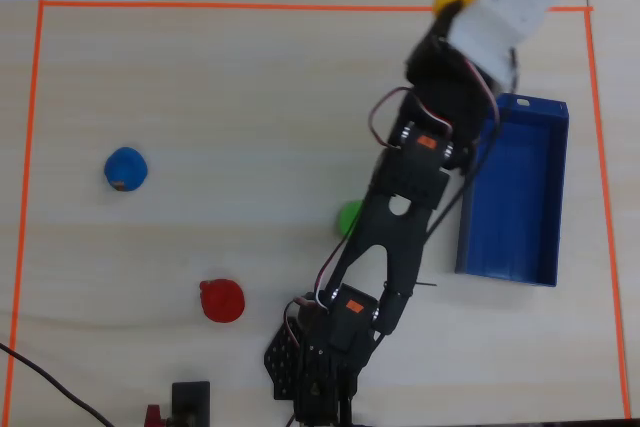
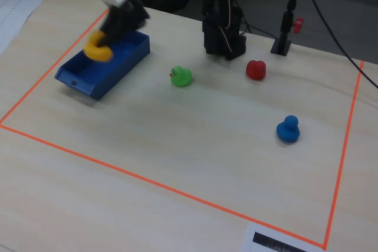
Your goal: Grasp yellow duck and put it into box.
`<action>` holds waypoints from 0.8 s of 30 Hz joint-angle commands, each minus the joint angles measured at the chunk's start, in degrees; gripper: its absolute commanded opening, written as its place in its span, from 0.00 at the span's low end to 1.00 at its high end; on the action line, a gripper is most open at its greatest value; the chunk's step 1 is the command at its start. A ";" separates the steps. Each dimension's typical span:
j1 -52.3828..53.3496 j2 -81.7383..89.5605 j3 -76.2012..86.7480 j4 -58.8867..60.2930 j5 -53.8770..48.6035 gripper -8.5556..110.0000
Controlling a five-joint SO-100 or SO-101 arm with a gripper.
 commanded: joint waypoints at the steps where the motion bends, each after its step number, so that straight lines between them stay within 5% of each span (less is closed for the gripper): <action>1: 13.71 -0.09 0.79 -7.38 -5.27 0.07; 10: 27.33 -6.33 9.49 -14.68 -15.38 0.07; 24: 25.93 -2.11 24.08 -8.44 -21.97 0.07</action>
